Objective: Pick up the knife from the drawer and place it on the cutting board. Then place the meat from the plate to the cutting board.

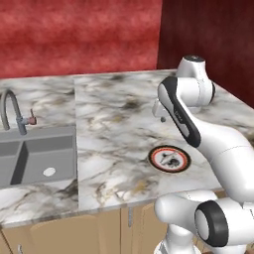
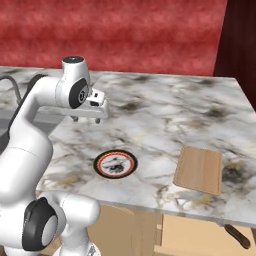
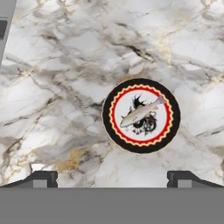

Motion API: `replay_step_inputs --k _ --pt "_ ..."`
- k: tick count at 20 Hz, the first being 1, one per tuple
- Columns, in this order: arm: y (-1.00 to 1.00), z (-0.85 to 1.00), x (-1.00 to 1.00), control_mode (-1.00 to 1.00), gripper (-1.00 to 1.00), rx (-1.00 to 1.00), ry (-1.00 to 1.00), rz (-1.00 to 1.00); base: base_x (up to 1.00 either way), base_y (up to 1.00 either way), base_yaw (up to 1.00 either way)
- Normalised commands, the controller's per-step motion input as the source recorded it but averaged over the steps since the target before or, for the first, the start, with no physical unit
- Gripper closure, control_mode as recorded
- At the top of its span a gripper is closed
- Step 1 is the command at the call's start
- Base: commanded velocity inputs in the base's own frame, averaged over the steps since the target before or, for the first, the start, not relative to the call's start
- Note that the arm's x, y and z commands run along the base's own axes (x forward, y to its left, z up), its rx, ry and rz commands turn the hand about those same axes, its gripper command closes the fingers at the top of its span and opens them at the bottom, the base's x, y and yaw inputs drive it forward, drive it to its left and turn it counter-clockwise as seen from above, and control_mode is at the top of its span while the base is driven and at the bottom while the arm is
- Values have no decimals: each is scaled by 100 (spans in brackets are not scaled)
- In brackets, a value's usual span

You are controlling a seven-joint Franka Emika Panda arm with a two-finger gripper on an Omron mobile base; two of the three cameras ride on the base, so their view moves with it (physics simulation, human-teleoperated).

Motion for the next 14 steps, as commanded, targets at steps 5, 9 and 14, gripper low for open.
replay_step_inputs --k 5,9,14 --pt "0 0 0 100 -100 0 0 0 16 3 -12" --pt "0 0 0 100 -100 0 0 0 14 15 -5" --pt "0 0 0 100 -100 0 0 0 0 0 0"
